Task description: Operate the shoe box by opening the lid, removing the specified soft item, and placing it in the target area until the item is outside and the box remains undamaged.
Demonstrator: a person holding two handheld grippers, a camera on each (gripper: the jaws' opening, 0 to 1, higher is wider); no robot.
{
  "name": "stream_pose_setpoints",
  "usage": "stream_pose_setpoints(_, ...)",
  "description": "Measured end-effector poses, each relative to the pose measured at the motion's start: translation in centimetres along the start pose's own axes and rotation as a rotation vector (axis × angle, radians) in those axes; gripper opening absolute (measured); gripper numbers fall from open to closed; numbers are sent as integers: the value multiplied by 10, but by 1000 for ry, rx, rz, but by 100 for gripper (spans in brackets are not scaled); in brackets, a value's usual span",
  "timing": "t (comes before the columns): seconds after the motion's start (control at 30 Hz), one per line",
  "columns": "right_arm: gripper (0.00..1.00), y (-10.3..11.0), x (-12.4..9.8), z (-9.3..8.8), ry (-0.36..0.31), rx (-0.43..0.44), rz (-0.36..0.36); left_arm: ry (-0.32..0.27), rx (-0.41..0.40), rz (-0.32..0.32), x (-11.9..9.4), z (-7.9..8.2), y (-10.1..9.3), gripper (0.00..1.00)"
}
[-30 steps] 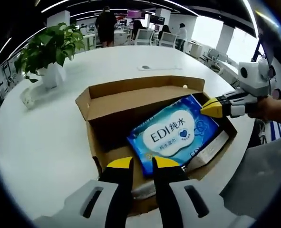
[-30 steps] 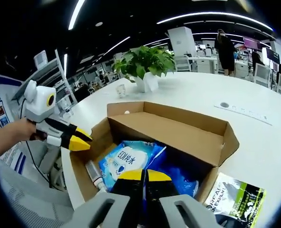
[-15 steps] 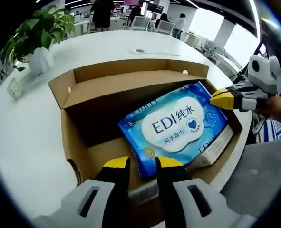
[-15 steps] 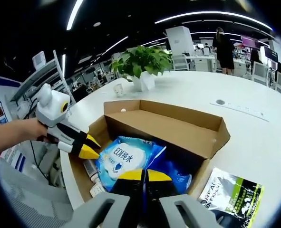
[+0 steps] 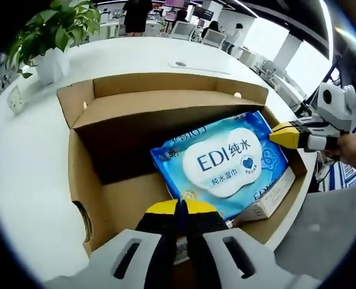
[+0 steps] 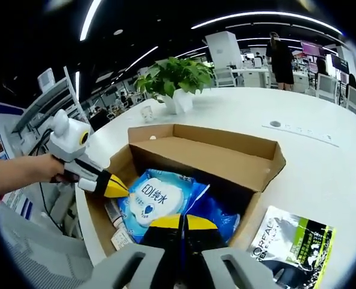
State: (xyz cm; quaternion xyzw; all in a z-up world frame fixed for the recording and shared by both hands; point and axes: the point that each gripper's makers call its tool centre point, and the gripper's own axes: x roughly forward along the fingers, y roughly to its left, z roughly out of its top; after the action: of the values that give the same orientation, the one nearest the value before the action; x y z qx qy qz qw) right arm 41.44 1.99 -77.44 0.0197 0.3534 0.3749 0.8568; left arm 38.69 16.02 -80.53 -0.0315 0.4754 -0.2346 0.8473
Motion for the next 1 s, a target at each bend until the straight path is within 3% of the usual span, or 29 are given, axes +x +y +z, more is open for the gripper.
stream_pose_setpoints(1.0,0,3,-15,7,-16,9,7,-76,-21,1,-28,16,-13,0)
